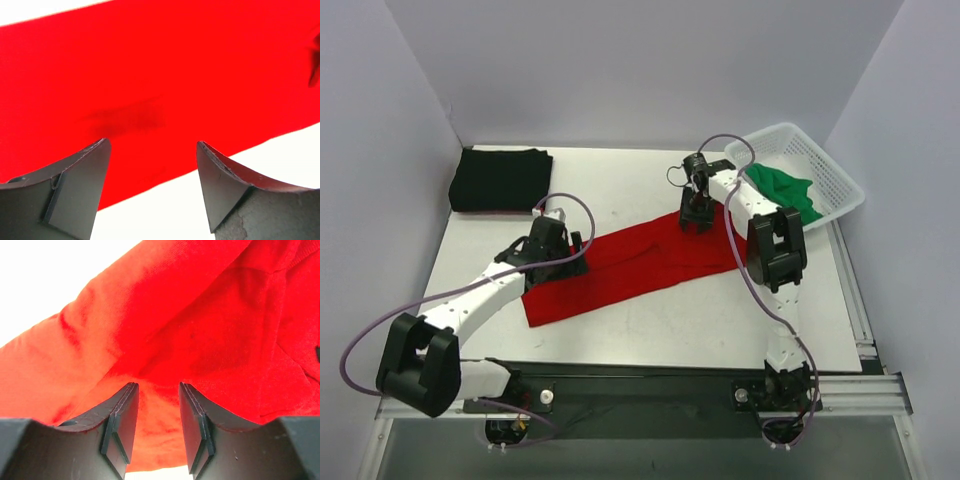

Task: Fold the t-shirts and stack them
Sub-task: Rotate the tshirt 90 degrees, then grab the bottom of the folded rectangular tshirt with both arms, then fold the folded rectangular tshirt in 1/3 of the way

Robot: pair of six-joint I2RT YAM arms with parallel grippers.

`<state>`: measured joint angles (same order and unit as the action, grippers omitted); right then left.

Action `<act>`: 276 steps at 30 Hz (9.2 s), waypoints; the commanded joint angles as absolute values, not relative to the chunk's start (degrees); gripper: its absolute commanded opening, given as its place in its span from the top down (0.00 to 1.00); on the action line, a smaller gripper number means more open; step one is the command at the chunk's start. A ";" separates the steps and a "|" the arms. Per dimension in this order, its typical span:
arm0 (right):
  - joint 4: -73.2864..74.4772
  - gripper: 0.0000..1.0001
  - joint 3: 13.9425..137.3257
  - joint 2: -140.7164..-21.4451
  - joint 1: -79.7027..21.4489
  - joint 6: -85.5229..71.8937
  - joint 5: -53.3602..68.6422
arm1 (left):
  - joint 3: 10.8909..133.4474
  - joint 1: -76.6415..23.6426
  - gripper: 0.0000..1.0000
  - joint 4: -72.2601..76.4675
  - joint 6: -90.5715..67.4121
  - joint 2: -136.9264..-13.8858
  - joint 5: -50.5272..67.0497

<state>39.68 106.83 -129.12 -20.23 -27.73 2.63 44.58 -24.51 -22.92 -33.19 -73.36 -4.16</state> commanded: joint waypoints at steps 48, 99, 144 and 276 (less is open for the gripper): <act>41.75 0.61 114.77 -137.80 -13.71 -29.53 10.81 | 26.98 -27.51 0.21 -7.48 -48.60 -71.54 16.52; 40.25 0.52 62.07 -85.01 -31.80 -37.77 17.58 | 35.34 -42.54 0.26 -28.65 -41.75 -63.81 4.13; 40.16 0.65 54.14 -96.77 -56.95 -51.24 18.98 | 26.37 -43.33 0.49 -27.69 -43.24 -68.02 17.58; 49.83 0.84 106.69 -123.93 -12.75 -29.88 15.29 | 91.94 -24.52 0.65 -21.45 -42.28 -119.28 26.55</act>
